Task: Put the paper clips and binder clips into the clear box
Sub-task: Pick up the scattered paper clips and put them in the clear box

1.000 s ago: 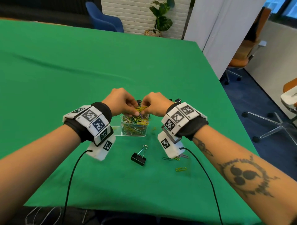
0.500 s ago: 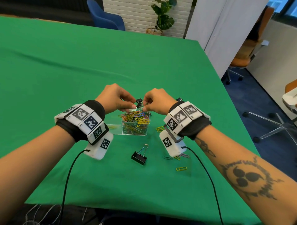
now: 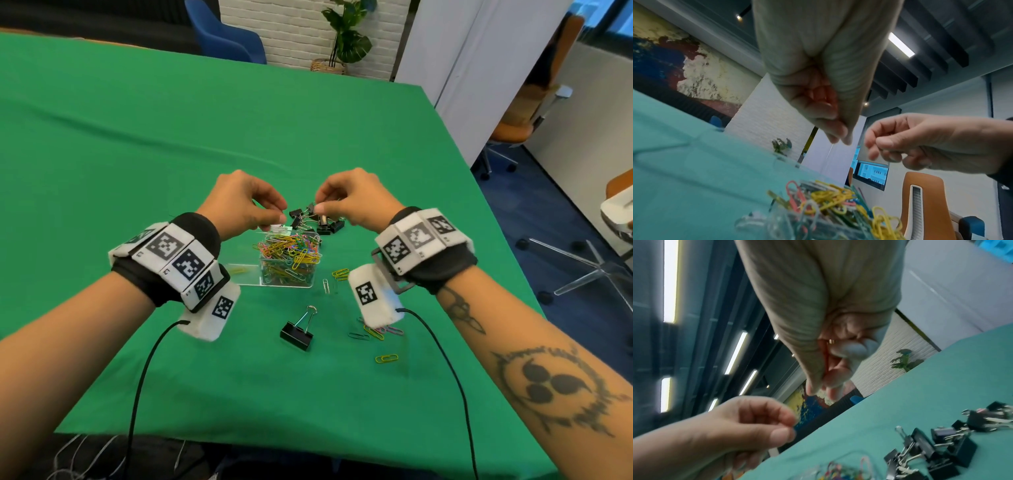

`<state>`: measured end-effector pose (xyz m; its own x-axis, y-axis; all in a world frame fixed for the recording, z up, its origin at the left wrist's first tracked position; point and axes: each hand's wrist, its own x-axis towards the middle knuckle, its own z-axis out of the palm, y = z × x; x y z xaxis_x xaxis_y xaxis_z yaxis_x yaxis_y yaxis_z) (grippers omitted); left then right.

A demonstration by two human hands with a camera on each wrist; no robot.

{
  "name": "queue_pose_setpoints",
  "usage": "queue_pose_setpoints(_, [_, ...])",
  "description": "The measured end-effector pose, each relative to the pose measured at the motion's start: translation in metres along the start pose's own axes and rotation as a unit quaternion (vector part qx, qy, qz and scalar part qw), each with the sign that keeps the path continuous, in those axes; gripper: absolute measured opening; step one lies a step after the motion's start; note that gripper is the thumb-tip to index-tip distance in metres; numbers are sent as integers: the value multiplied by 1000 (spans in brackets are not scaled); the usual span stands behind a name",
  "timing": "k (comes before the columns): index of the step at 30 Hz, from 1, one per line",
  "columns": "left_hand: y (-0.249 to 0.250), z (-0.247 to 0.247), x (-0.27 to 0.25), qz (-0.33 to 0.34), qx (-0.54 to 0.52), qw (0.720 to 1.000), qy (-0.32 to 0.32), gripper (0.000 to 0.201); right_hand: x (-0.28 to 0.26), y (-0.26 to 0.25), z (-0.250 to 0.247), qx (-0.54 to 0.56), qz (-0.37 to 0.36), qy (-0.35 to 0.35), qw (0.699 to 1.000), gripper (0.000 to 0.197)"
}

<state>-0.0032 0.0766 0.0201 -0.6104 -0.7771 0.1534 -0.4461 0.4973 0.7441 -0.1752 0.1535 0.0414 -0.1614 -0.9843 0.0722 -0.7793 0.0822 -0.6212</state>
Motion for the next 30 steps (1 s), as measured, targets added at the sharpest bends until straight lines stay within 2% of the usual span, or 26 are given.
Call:
queue_pose_setpoints(2, [8, -3, -5, 29, 25, 999, 33, 16, -11, 18, -13, -2, 18, 48, 999, 17])
queue_pose_setpoints(4, [22, -1, -14, 64, 49, 996, 43, 16, -25, 42, -19, -38, 56, 43, 997, 17])
queue_pose_setpoints(6, [38, 12, -28, 95, 65, 993, -4, 19, -40, 65, -12, -104, 94, -42, 989, 24])
queue_pose_setpoints(8, [49, 35, -40, 107, 127, 981, -101, 20, -48, 79, 3, -162, 89, -154, 971, 42])
queue_pose_setpoints(10, [51, 60, -47, 97, 224, 947, -211, 18, -46, 82, 23, -202, 42, -245, 947, 58])
queue_pose_setpoints(12, [48, 82, -54, 58, 311, 904, -288, 23, -40, 80, 42, -257, -8, -307, 916, 66])
queue_pose_setpoints(14, [47, 94, -62, 30, 367, 879, -304, 29, -35, 79, 55, -300, -19, -345, 889, 67])
queue_pose_setpoints(17, [43, 100, -69, 17, 399, 872, -283, 33, -47, 82, 60, -328, -17, -381, 864, 70])
queue_pose_setpoints(20, [35, 102, -72, 5, 384, 878, -285, 36, -80, 89, 50, -330, -26, -404, 853, 70])
queue_pose_setpoints(22, [29, 107, -73, 3, 369, 881, -296, 43, -98, 92, 39, -311, -23, -412, 856, 67])
queue_pose_setpoints(24, [26, 115, -73, -4, 360, 879, -312, 58, -106, 94, 26, -261, -17, -379, 888, 64])
queue_pose_setpoints(27, [25, 127, -69, -32, 371, 863, -342, 76, -104, 100, 12, -221, 29, -286, 932, 61])
queue_pose_setpoints(30, [29, 135, -64, -34, 398, 842, -361, 81, -114, 110, 7, -254, 111, -259, 926, 54])
